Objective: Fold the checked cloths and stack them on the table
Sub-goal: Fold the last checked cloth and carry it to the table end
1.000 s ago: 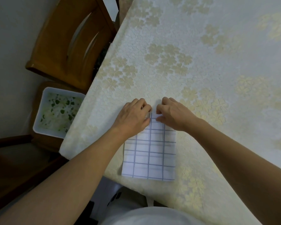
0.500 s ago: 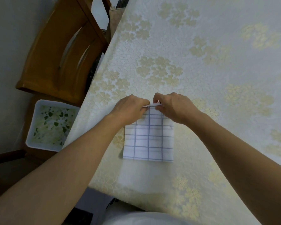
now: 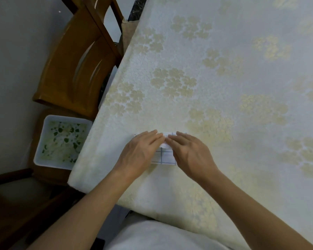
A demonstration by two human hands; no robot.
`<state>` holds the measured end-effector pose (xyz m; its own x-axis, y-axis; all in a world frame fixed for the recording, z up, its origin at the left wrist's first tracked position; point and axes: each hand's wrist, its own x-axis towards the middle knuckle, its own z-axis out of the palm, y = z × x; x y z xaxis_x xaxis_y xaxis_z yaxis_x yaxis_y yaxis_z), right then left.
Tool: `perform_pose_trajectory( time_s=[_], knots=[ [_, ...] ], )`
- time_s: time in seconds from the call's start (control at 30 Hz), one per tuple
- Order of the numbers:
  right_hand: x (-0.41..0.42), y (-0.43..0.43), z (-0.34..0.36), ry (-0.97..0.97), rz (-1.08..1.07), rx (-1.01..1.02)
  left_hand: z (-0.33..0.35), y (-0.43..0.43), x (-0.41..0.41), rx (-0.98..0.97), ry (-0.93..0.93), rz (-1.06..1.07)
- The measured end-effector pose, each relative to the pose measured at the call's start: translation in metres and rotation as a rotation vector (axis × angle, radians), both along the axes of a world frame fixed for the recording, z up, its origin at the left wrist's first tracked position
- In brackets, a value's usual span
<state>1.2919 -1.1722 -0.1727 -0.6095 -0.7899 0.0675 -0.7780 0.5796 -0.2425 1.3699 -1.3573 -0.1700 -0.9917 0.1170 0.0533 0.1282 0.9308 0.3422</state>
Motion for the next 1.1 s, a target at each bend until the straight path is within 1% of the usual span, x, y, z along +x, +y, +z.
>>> perform_pose_trajectory(
  time_s=[0.17,0.3,0.43,0.6,0.67,0.73,0.8,0.87,0.93,0.97,1.03,1.1],
  knots=[
    [0.034,0.015,-0.039,0.038,-0.025,-0.101,-0.027,0.007,0.027,-0.043,-0.002,-0.010],
    [0.047,0.023,-0.060,0.040,-0.036,-0.101,-0.046,0.011,0.043,-0.036,-0.012,0.005],
    [0.057,0.028,-0.076,0.020,0.000,-0.081,-0.061,0.014,0.055,-0.031,-0.032,0.009],
    [0.065,0.031,-0.085,0.009,-0.003,-0.065,-0.067,0.017,0.063,-0.053,-0.062,0.010],
    [0.067,0.032,-0.085,0.007,-0.005,-0.060,-0.063,0.018,0.061,-0.033,-0.029,0.025],
    [0.067,0.031,-0.084,-0.001,-0.011,-0.056,-0.056,0.018,0.051,-0.012,0.048,0.038],
    [0.066,0.029,-0.082,-0.011,-0.017,-0.048,-0.052,0.017,0.031,-0.032,0.112,0.041],
    [0.065,0.028,-0.080,-0.016,-0.016,-0.024,-0.054,0.014,0.009,-0.125,0.058,0.032],
    [0.064,0.028,-0.078,-0.016,-0.008,0.006,-0.062,0.010,-0.005,-0.237,-0.071,0.008],
    [0.063,0.029,-0.077,-0.015,-0.006,0.015,-0.068,0.009,-0.007,-0.264,-0.126,0.004],
    [0.060,0.029,-0.074,-0.012,-0.016,0.008,-0.078,0.007,-0.004,-0.268,-0.187,0.008],
    [0.055,0.024,-0.068,0.006,-0.063,-0.042,-0.085,0.009,0.002,-0.235,-0.202,0.018]
  ],
)
